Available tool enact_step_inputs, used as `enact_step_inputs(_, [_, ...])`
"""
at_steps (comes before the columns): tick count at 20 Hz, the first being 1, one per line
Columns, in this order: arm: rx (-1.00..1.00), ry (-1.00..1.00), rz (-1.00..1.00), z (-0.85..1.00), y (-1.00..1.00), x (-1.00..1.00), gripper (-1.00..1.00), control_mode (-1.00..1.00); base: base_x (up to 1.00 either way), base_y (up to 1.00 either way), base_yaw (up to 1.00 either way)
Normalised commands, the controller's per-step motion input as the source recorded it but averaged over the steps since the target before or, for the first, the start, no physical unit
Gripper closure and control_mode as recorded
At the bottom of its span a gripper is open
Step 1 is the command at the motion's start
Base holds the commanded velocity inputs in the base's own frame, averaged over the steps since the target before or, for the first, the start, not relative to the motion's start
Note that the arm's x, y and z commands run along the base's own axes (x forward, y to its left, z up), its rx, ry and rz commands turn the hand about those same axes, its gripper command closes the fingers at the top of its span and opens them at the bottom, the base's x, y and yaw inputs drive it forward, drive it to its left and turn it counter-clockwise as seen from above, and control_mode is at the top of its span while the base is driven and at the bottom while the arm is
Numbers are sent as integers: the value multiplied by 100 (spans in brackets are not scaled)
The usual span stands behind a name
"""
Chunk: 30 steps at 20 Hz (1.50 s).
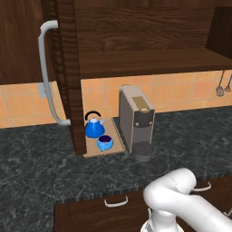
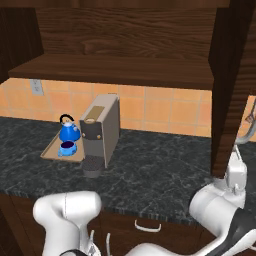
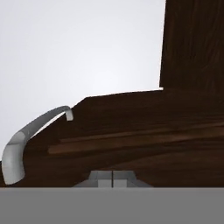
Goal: Pick the kettle from the counter and place it on the tray. Then pick the mug from the cabinet and place it on the tray. Then close the cabinet doors.
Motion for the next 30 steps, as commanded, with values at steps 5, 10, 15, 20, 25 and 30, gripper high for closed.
enact_step_inputs(5, [-23,17,-15,24,85,-36,100,-100,0,0,0])
enact_step_inputs(10, [-15,24,-21,39,93,-6,100,-100,0,0,0])
enact_step_inputs(15, [-4,34,-17,45,73,15,100,-100,0,0,0])
enact_step_inputs(20, [-7,29,-7,6,87,23,100,-100,0,0,0])
enact_step_inputs(25, [-3,43,0,4,75,53,100,-100,0,0,0])
enact_step_inputs(30, [2,19,11,0,44,87,100,-100,0,0,0])
